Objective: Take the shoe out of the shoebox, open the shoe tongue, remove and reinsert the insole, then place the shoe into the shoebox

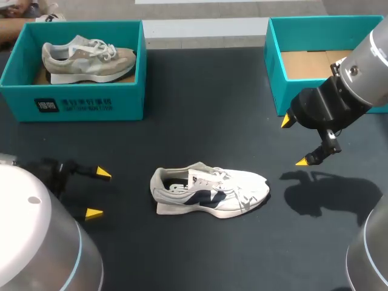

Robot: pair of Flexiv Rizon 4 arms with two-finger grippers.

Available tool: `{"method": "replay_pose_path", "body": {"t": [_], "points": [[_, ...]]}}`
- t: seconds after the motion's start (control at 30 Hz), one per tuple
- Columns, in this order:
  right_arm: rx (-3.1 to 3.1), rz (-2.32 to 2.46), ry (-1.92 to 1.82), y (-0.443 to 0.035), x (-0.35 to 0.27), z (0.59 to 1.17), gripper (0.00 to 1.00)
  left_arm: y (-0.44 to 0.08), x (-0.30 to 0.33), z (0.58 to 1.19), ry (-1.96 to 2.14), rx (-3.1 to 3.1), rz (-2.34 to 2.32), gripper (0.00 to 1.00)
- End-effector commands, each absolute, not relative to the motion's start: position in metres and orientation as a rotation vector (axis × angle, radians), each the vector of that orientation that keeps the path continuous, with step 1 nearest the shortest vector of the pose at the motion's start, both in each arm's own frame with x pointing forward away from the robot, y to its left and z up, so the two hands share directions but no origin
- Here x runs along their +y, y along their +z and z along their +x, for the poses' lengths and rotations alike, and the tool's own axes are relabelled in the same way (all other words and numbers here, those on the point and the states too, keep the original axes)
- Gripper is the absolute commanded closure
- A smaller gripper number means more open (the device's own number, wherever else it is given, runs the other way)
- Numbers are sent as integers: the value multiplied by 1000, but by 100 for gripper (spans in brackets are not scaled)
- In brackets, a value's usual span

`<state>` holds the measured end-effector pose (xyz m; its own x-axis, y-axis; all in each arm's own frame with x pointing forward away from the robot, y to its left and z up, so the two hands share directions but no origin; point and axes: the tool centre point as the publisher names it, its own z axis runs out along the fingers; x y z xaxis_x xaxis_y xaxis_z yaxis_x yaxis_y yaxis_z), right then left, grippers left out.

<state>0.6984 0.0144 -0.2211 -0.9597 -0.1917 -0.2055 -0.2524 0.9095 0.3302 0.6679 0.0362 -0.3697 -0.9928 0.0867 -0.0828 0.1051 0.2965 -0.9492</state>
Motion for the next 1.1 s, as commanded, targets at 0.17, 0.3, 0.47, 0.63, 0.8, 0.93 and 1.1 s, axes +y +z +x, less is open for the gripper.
{"method": "replay_pose_path", "body": {"t": [0.17,0.3,0.47,0.63,0.8,0.93,1.1], "points": [[2904,-338,531,-222,15,698,0,-393,32,678,-1976,2483,-18,0],[2904,-338,531,-222,15,698,0,-393,32,678,-1976,2483,-18,0],[2904,-338,531,-222,15,698,0,-393,32,678,-1976,2483,-18,0],[2904,-338,531,-222,15,698,0,-393,32,678,-1976,2483,-18,0],[2904,-338,531,-222,15,698,0,-393,32,678,-1976,2483,-18,0],[2904,-338,531,-222,15,698,0,-383,16,679,-1951,2455,-76,0],[2904,-338,531,-222,15,698,0,-377,2,683,-1892,2500,-79,0]]}}
